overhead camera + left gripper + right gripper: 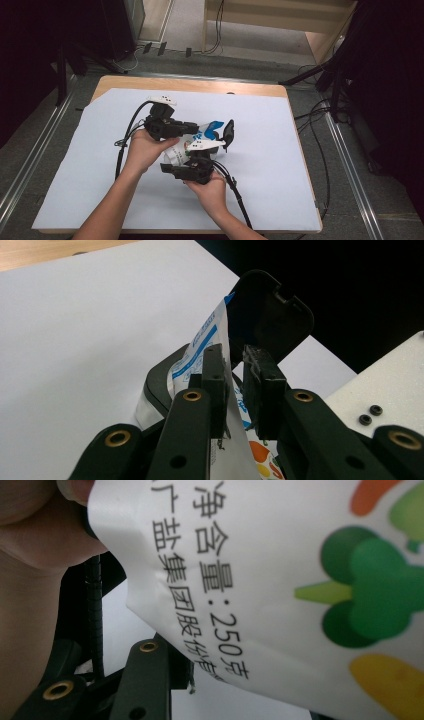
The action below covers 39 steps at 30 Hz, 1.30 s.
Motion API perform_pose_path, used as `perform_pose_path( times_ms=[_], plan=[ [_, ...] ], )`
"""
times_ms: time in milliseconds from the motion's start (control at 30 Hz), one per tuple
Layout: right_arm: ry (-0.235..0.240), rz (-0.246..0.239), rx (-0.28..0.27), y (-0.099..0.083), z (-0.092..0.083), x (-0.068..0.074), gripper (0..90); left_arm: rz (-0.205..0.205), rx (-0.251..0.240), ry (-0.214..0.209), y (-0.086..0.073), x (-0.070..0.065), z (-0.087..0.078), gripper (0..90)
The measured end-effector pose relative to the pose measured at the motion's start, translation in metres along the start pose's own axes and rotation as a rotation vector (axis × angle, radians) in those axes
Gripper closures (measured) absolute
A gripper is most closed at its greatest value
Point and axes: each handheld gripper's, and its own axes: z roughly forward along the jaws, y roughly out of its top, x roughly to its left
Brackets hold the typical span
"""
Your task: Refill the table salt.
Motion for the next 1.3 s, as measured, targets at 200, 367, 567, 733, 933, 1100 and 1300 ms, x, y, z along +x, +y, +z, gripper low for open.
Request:
perform_pose_path(
  times_ms=[200,367,567,733,933,1100,1300],
  plan=[
    [-0.002,-0.001,0.000,0.0002,0.0003,0.0001,60.2,0.003,0.001,0.001,0.0001,0.0001,-0.0003,80.5],
    [0.001,0.001,-0.001,0.0003,0.0000,0.0002,60.1,0.007,0.005,0.004,0.0003,-0.0007,-0.0008,80.1],
    [-0.001,-0.001,-0.002,0.0006,0.0000,0.0004,60.2,0.008,0.002,0.002,0.0001,-0.0004,-0.0008,79.9],
    [-0.001,0.000,-0.001,0.0005,0.0002,0.0000,60.1,0.007,0.004,0.004,0.0001,-0.0006,-0.0006,78.9],
    [0.006,0.005,-0.004,0.0008,-0.0001,-0.0001,60.1,0.005,0.003,0.010,0.0002,-0.0004,-0.0004,80.2],
    [-0.001,-0.015,-0.003,0.0007,0.0003,0.0015,59.3,0.003,0.001,0.012,0.0002,-0.0004,-0.0008,80.6],
    [-0.026,-0.050,0.006,0.0006,0.0017,0.0044,56.3,0.003,0.003,0.009,0.0001,-0.0001,-0.0006,80.9]
  ],
)
